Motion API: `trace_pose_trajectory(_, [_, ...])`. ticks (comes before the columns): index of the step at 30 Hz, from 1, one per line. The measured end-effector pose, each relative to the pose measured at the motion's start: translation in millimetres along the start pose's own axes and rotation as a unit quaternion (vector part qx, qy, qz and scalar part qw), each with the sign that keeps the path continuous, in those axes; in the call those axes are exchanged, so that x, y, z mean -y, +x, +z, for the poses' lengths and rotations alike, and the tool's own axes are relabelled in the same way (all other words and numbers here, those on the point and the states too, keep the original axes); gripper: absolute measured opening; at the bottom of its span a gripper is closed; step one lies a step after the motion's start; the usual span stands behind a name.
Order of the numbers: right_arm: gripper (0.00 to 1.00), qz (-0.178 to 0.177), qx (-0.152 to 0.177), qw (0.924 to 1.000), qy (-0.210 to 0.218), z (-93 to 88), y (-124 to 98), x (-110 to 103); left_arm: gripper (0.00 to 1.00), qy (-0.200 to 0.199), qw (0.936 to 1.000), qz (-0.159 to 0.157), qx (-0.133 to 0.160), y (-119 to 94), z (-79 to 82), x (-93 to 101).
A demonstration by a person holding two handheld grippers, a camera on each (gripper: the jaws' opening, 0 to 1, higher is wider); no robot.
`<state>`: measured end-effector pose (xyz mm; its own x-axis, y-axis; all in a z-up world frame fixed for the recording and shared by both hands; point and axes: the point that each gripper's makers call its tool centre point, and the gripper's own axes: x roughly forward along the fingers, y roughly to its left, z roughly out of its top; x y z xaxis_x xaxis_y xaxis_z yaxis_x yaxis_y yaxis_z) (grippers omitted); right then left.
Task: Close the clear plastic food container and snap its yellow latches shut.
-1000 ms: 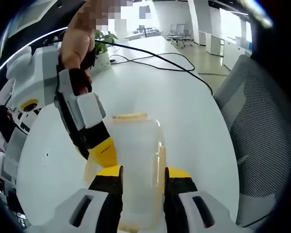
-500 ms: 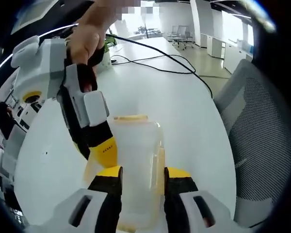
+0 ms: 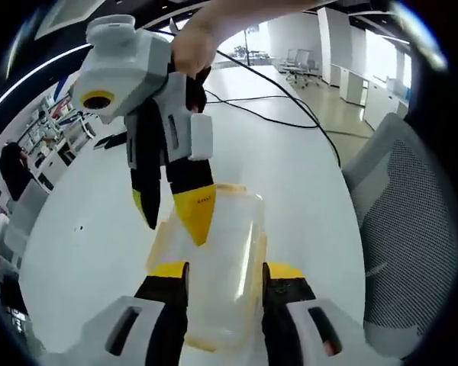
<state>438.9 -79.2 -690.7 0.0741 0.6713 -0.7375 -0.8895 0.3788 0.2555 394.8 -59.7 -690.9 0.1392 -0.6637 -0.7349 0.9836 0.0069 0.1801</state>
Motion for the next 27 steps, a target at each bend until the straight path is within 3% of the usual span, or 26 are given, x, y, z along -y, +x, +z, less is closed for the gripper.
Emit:
trace_pose_trajectory(10, [0.44,-0.029,0.019,0.9993,-0.012,1.2,-14,-8,0.36,-0.038,0.9991,0.019,0.008,-9,-3.8,-9.5])
trace_pose_trajectory(27, [0.50,-0.102,0.046,0.9936,-0.008,-18.2,-28,-20,0.43,-0.092,0.9947,0.045,0.011,-25,-24.6,-15.5])
